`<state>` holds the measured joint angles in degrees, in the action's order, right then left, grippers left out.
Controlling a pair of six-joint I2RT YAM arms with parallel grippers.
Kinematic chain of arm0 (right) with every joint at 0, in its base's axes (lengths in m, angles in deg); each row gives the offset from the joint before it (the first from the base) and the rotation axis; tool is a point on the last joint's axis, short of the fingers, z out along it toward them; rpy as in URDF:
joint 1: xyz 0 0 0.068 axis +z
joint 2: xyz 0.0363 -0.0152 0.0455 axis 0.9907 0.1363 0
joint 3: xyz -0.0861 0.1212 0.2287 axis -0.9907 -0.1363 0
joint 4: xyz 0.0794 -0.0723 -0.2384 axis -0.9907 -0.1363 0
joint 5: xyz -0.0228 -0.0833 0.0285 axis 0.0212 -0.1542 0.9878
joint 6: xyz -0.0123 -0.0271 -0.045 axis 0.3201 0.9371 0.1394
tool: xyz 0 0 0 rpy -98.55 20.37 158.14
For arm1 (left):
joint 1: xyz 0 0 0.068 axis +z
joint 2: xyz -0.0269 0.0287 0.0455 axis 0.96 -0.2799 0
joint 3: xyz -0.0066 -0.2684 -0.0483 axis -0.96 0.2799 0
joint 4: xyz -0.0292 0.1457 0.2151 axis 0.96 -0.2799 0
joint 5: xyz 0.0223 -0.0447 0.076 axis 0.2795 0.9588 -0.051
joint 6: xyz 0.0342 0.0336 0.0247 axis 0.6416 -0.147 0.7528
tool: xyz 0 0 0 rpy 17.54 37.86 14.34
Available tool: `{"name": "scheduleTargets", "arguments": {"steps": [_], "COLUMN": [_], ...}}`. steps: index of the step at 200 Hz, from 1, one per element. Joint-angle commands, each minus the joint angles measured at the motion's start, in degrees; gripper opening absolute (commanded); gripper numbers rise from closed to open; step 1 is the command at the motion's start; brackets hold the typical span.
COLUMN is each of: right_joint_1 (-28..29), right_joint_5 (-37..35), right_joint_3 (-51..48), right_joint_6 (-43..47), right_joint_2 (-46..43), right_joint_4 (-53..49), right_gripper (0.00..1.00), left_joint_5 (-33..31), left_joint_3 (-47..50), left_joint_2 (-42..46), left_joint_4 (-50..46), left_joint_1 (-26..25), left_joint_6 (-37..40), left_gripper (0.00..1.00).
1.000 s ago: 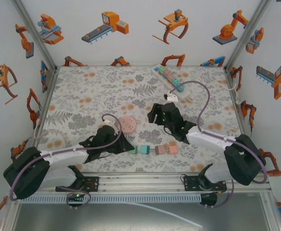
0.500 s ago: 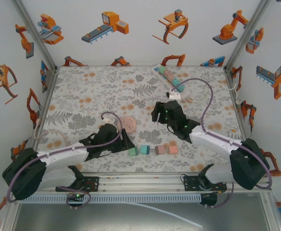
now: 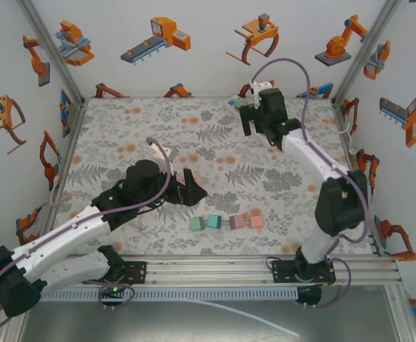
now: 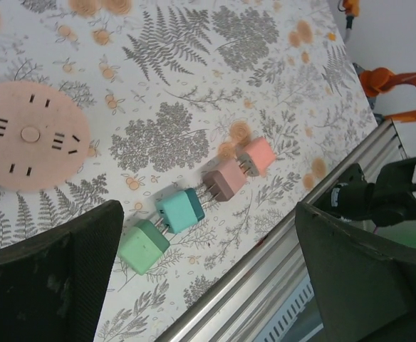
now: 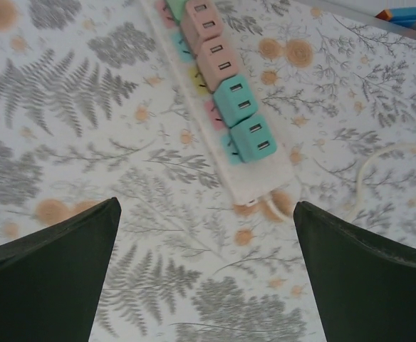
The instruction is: Pull the plug off the socket
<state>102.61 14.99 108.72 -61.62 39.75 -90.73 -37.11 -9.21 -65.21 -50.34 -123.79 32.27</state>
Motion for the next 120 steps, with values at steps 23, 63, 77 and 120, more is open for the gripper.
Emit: {"name": "scheduleTargets", "arguments": {"steps": [23,63,77,120], "right_joint_1": [-5.9,-8.1,-8.4,-9.3], "right_joint_5": [6.9,12.7,14.1,15.7], "right_joint_3": [19.6,28.8,29.7,30.3], "right_joint_6": [12.4,17.3,18.8,20.4], "right_joint_2": [19.0,30.0,32.3,35.9], "right_joint_4": [-15.7,-16.5,-16.4,-15.9], "right_gripper": [1.0,1.0,1.0,0.99], "left_joint_5": [1.1,-0.7,-1.6,-3.0], "left_joint_3": [0.6,2.0,2.4,2.2], "left_joint_2": [2.2,3.1,3.3,2.2], "left_joint_4": [-3.7,-4.5,-4.6,-3.7], "left_joint_1": [-0.5,-0.8,-0.8,-0.7], "left_joint_6": [4.7,4.0,4.2,5.2], "left_gripper": [0.97,0.97,0.97,0.97]}}
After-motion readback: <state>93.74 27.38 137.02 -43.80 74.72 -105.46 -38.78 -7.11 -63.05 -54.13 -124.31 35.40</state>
